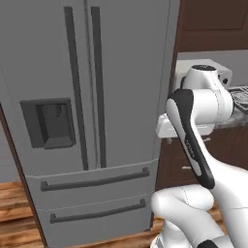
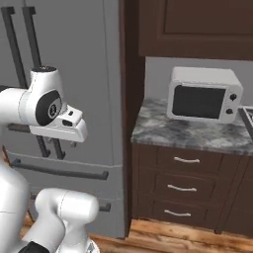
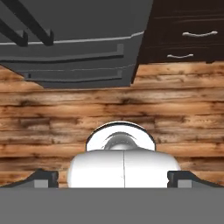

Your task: Retrieve the fish from the fridge and place it on the saucepan with marinade on the stove.

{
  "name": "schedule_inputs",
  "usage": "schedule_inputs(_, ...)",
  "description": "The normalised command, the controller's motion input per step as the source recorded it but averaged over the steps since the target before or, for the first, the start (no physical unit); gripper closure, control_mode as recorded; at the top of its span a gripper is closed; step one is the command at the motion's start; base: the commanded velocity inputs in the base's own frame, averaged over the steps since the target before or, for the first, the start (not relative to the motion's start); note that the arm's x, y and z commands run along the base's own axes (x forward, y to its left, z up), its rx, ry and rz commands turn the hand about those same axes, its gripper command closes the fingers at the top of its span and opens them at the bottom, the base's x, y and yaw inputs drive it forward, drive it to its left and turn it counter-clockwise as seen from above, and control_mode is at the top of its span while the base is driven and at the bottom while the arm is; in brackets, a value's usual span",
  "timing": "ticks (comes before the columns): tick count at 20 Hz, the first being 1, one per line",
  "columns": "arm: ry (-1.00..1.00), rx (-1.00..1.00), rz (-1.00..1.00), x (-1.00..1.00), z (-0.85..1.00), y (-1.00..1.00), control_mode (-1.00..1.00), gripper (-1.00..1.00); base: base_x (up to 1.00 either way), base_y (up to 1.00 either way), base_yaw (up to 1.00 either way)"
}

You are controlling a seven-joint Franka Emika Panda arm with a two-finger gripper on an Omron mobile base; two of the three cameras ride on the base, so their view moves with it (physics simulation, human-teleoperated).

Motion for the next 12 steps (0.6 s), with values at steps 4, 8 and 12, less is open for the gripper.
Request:
schedule_inputs(4, 0.0, 0.0, 0.0, 0.0, 0.0, 0.0, 1.0, -1.0, -0.14, 1.0, -0.39)
schedule_inputs(8, 0.0, 0.0, 0.0, 0.0, 0.0, 0.0, 1.0, -1.0, -0.04, 0.16, -0.05)
schedule_inputs(12, 0.0, 0.0, 0.0, 0.0, 0.0, 0.0, 1.0, -1.0, -0.25, 0.01, 0.2)
